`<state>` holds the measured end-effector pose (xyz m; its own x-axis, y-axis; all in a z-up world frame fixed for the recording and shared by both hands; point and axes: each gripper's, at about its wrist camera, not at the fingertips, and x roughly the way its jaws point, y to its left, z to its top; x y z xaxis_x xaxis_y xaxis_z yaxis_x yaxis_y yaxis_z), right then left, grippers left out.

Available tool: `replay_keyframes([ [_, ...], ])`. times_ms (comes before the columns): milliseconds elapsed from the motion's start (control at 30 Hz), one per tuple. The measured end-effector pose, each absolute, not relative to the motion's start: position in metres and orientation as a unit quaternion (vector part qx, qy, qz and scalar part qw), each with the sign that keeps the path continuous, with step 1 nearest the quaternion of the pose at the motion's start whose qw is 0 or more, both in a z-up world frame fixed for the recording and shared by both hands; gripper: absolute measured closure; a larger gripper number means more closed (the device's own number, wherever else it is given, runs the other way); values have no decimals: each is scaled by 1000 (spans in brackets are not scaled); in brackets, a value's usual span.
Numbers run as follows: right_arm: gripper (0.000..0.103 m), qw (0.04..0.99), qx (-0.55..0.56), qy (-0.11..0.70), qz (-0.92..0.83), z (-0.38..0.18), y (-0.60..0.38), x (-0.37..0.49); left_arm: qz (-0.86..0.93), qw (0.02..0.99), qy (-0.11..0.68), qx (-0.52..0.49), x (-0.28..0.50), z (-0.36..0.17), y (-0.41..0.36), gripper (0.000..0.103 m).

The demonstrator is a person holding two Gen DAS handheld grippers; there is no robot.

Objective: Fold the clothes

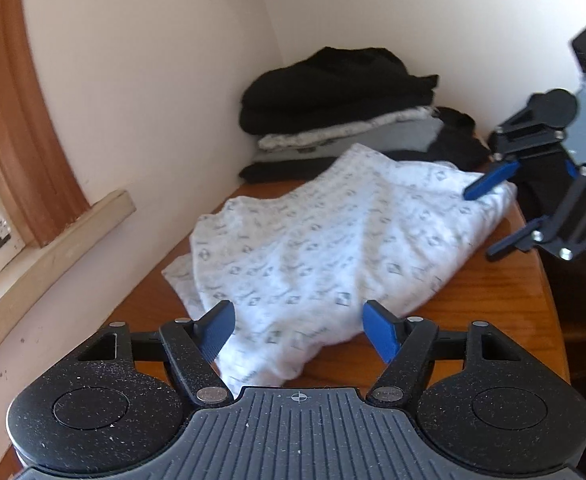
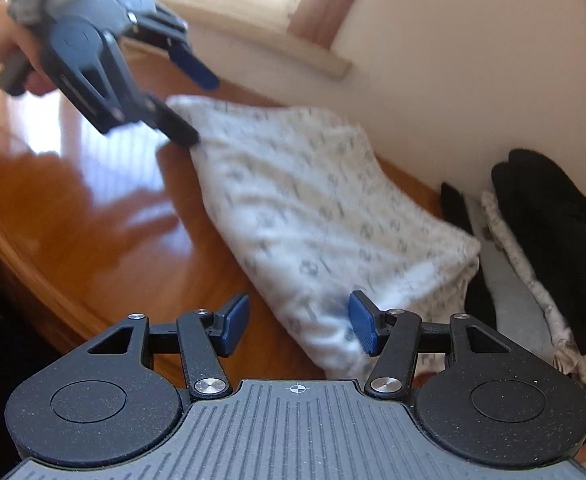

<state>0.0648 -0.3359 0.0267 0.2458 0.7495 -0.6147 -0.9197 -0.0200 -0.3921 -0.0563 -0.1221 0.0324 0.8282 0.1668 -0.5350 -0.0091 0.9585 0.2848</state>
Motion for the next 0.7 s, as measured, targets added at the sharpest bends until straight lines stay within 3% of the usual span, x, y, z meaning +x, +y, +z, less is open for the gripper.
replay_keyframes([
  [267,49,672,-479,35,564,14,-330,62,19,933,307,185,-47,14,-140,28],
  [333,57,667,-498,29,554,12,-327,65,25,927,314,202,-43,8,-140,28],
  [367,73,667,-502,29,549,13,-326,66,28,924,317,210,-41,5,-139,28],
  [400,82,670,-504,22,545,14,-326,67,30,923,317,215,-40,3,-138,28],
  [500,88,692,-471,22,546,33,-327,75,36,920,318,228,-36,2,-129,32],
  [600,89,714,-431,22,551,60,-328,84,24,912,322,255,-31,3,-123,61],
  [633,89,716,-427,18,551,66,-327,86,19,912,319,257,-31,6,-122,82],
  [700,91,717,-430,12,548,77,-324,87,18,915,308,261,-34,25,-120,89],
])
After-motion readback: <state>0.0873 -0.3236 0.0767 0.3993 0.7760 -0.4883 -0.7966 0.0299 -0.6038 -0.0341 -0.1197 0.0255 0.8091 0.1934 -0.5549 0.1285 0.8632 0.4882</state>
